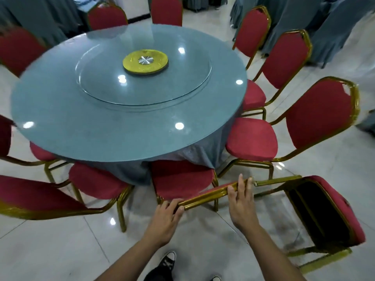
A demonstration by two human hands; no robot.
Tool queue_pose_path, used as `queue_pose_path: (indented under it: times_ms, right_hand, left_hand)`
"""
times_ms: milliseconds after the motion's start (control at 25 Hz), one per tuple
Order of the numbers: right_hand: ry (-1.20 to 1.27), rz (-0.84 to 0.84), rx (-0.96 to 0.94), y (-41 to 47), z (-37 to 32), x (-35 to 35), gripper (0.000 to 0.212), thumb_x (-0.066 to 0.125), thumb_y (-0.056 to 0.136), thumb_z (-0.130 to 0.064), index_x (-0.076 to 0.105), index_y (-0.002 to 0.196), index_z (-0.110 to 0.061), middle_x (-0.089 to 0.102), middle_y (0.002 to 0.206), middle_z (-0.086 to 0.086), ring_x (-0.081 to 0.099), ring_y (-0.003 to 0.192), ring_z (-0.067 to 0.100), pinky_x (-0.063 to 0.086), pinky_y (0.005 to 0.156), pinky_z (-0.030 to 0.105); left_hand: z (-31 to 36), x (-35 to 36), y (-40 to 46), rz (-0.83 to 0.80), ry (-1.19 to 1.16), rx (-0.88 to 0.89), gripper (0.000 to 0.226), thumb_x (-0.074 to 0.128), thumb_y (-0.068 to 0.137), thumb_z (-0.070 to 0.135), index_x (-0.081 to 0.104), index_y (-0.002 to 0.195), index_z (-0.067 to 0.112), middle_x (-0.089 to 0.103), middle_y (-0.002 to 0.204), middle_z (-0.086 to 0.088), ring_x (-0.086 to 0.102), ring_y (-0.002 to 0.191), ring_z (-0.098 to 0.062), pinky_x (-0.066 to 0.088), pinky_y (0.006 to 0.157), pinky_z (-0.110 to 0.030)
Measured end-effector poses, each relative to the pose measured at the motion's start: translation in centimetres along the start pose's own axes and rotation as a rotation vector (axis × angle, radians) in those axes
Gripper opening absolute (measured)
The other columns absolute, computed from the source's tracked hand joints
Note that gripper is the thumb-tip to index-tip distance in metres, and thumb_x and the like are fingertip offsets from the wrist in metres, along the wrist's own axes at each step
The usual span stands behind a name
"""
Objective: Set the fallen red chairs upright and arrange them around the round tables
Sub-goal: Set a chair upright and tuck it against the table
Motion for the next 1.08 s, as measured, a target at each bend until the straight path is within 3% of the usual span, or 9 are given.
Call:
queue_pose_path:
  times_ms: [40,240,320,440,560,640,800,1080]
  right_hand:
    - [-0.011,-0.007,-0.032,0.1,0.8,-0.1,0.088,-0.008,0.092,-0.071,0.003,0.161,-0.018,-0.008,0.168,0.009,-0.007,0.155,0.026,0.004,0.125,0.045]
    - [-0.026,-0.097,-0.106,3.0,4.1,-1.7,0.073,0.001,0.099,-0.063,0.005,0.162,-0.025,-0.021,0.167,0.005,-0.029,0.150,0.021,0.000,0.124,0.055]
    - [0.081,-0.109,-0.065,4.0,4.5,-2.9,0.075,0.008,0.096,-0.070,-0.002,0.161,-0.034,-0.022,0.166,0.000,-0.025,0.150,0.014,-0.002,0.124,0.051]
    - [0.135,-0.125,-0.053,4.9,4.7,-4.3,0.078,0.011,0.092,-0.075,-0.008,0.159,-0.039,-0.022,0.166,0.001,-0.015,0.153,0.017,-0.001,0.122,0.046]
    - [-0.002,-0.200,-0.049,6.3,4.2,-5.6,0.086,0.000,0.084,-0.081,-0.006,0.159,-0.039,-0.018,0.167,0.003,-0.005,0.154,0.024,0.003,0.123,0.050]
    - [-0.064,-0.231,-0.040,7.0,3.8,-6.5,0.081,0.006,0.090,-0.078,0.001,0.160,-0.038,-0.010,0.169,0.003,0.004,0.154,0.030,0.010,0.122,0.054]
    - [-0.010,-0.146,-0.071,6.2,5.2,-8.3,0.063,0.033,0.100,-0.062,0.022,0.157,-0.037,0.021,0.166,-0.003,0.023,0.150,0.025,0.022,0.119,0.047]
    - [0.103,0.072,0.081,4.7,11.7,-14.4,0.051,0.041,0.103,-0.048,0.034,0.152,-0.035,0.039,0.156,-0.006,0.032,0.143,0.016,0.027,0.117,0.036]
  left_hand:
    - [0.2,0.5,-0.2,0.012,-0.006,-0.019,0.040,0.027,0.105,0.052,0.045,0.137,0.037,0.051,0.118,0.004,0.048,0.110,-0.020,0.042,0.097,-0.036]
    - [3.5,2.7,0.4,0.078,-0.027,-0.066,0.036,0.029,0.106,0.048,0.046,0.135,0.035,0.053,0.115,0.002,0.048,0.105,-0.020,0.041,0.095,-0.036]
    - [4.6,3.3,0.9,0.084,-0.039,-0.072,0.035,0.029,0.106,0.047,0.047,0.133,0.035,0.054,0.114,0.002,0.048,0.103,-0.019,0.042,0.093,-0.036]
    - [5.5,3.9,1.8,0.073,-0.046,-0.089,0.033,0.028,0.105,0.048,0.048,0.129,0.035,0.054,0.113,0.003,0.048,0.103,-0.017,0.043,0.092,-0.036]
    - [6.1,3.5,3.3,0.079,-0.027,-0.129,0.031,0.031,0.106,0.044,0.052,0.125,0.030,0.057,0.110,0.000,0.054,0.102,-0.019,0.046,0.090,-0.037]
    - [6.8,3.0,4.4,0.108,0.056,-0.144,0.030,0.037,0.105,0.042,0.055,0.122,0.026,0.058,0.105,0.000,0.056,0.096,-0.017,0.047,0.086,-0.037]
    - [12.2,3.2,6.2,0.124,0.108,0.018,0.023,0.048,0.100,0.040,0.054,0.120,0.030,0.056,0.104,0.008,0.058,0.095,-0.014,0.050,0.087,-0.039]
    - [24.2,6.6,11.3,0.072,0.151,0.401,0.032,0.050,0.100,0.037,0.054,0.131,0.032,0.049,0.132,0.009,0.049,0.118,-0.012,0.042,0.103,-0.036]
Point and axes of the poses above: each hand's wrist, its own y-axis towards the middle knuckle, its own x-axis out of the palm, z = x × y, the point moved 1 cm from there along y, towards the middle knuckle
